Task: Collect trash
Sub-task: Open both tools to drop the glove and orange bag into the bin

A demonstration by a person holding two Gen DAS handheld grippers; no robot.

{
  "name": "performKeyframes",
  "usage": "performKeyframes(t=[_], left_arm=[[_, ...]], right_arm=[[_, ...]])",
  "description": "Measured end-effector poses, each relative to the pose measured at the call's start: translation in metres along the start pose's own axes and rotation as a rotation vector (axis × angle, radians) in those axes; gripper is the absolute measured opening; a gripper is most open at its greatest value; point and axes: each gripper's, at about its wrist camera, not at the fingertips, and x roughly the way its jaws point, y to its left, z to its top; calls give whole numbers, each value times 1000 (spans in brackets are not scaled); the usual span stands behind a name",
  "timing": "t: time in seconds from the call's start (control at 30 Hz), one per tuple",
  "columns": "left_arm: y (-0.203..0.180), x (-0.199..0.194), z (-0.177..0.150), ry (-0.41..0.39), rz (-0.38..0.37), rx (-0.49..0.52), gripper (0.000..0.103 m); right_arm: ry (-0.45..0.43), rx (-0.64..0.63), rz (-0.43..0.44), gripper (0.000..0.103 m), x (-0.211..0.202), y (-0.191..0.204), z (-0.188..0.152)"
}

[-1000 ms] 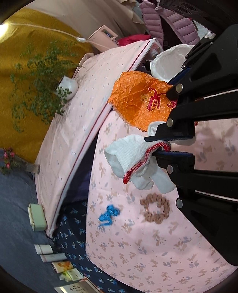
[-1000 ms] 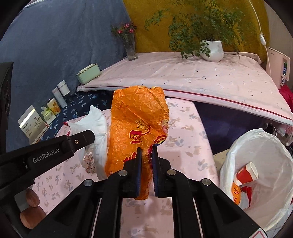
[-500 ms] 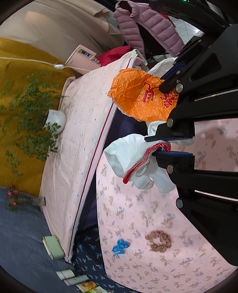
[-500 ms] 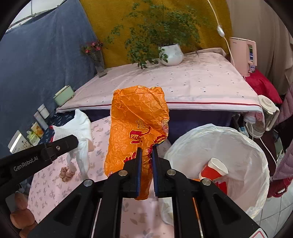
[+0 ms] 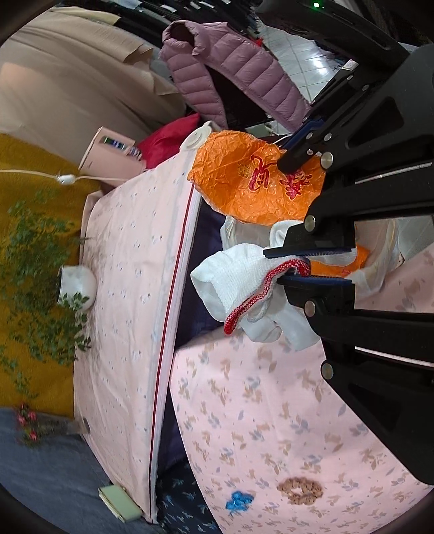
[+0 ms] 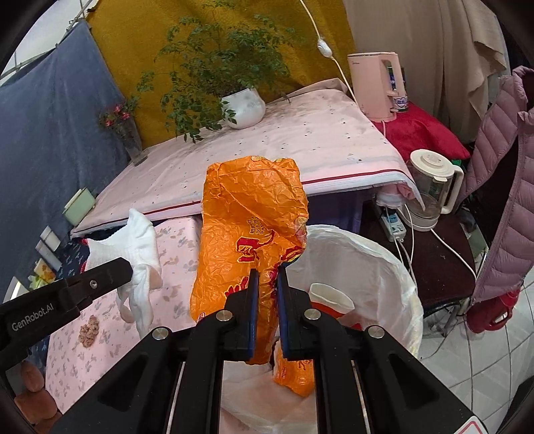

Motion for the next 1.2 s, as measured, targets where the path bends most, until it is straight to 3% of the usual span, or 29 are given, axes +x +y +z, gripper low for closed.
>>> performKeyframes(t=[0.3,0.37,0.43,0.47,1.2], left_arm=[[-30,16,-5,24,-27,48,13],[-32,17,-5,22,-19,53,25],[-32,15,-5,5,-4,51,46],[-32,14,-4,-2,-1,50,48],[-6,9,-5,-15,31,-6,53]], right_arm=[[2,44,-31,10,0,-29,-3],[3,47,-33,10,0,-30,-3],[4,49,-33,10,1,-31,-3],[5,50,-33,10,2,-31,-3],[8,7,-14,21,5,-5,-4]])
